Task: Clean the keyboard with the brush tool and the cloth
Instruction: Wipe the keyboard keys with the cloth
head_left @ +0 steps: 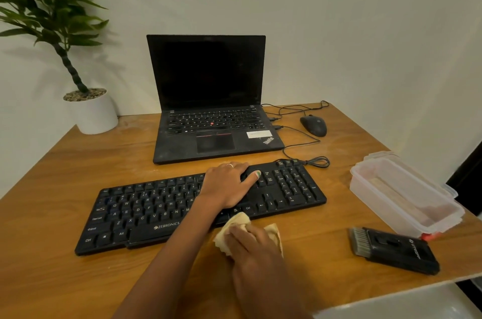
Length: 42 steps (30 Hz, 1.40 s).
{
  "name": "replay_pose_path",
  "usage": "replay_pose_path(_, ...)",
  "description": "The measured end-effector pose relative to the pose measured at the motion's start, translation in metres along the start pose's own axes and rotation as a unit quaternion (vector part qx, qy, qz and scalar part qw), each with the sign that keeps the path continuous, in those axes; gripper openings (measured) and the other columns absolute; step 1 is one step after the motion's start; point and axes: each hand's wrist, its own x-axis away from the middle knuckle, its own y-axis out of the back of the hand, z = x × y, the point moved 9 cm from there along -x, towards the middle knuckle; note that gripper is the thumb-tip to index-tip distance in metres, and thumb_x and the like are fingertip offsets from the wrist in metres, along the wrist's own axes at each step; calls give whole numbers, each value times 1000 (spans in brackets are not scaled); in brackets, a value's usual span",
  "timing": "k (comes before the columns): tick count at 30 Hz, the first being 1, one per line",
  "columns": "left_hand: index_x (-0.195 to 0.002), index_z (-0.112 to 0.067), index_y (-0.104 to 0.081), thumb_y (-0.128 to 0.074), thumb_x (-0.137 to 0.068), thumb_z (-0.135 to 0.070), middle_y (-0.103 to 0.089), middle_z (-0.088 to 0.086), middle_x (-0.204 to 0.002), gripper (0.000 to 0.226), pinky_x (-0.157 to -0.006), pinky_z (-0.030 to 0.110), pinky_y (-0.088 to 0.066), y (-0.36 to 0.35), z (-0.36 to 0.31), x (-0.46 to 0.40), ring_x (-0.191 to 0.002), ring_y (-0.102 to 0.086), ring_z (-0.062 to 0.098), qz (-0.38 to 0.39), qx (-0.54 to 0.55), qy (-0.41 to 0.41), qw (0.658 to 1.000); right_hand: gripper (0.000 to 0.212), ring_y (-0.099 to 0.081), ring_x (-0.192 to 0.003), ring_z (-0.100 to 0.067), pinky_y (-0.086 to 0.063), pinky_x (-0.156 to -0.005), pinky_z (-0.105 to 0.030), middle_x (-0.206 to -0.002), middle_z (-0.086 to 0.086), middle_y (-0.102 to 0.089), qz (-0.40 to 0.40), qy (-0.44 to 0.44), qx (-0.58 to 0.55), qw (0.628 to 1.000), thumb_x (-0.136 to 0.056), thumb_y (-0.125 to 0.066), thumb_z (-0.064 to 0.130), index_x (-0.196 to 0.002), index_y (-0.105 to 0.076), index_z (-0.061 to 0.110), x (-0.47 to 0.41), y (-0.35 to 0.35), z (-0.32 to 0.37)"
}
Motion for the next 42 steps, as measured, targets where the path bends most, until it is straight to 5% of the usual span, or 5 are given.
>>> replay_pose_path(10, -143, -26, -46, -18, -98, -60, -49, 3, -145, 62, -102, 37, -35, 27, 56, 26, -131, -45, 22, 42, 86, 81, 992, 39, -39, -119, -8, -33, -101, -26, -132, 12, -48, -58, -160, 19, 985, -92, -44, 25, -131, -49, 27, 13, 31, -83)
replay_pose_path(16, -135, -25, -56, -16, -95, -64, -65, 8, -125, 69, -87, 31, -38, 42, 121, 58, -112, -58, 21, 0, 116, 153, 981, 28, -62, -76, -11, -53, -60, -31, -87, 12, -68, -51, -74, -1, 996, -59, -77, 24, -87, -72, 24, 3, -4, -26)
replay_pose_path(26, -135, -24, -56, -19, -98, -59, -57, 4, -138, 63, -106, 39, -36, 42, 123, 65, -127, -51, 23, -16, 97, 149, 984, 36, -45, -101, -10, -56, -73, -33, -103, 16, -66, -88, 123, -1, 989, -69, -48, 25, -97, -71, 28, 7, -24, 27)
replay_pose_path(30, -136, -24, -54, -10, -88, -68, -61, 8, -132, 78, -115, 50, -24, 59, 166, 86, -127, -51, 26, -76, 91, 205, 972, 51, -51, -93, -12, -58, -64, -35, -97, 11, -69, -86, 49, 1, 995, -42, -85, 11, -91, -73, 22, 7, -16, 1)
replay_pose_path(42, -110, -35, -55, -14, -90, -71, -59, -8, -110, 58, -96, 35, -38, 48, 210, 151, -95, -56, 10, -145, 410, 271, 859, 33, -52, -94, -10, -56, -72, -30, -96, 14, -69, -96, 95, -64, 989, -69, -51, 17, -93, -74, 23, -4, -39, 71)
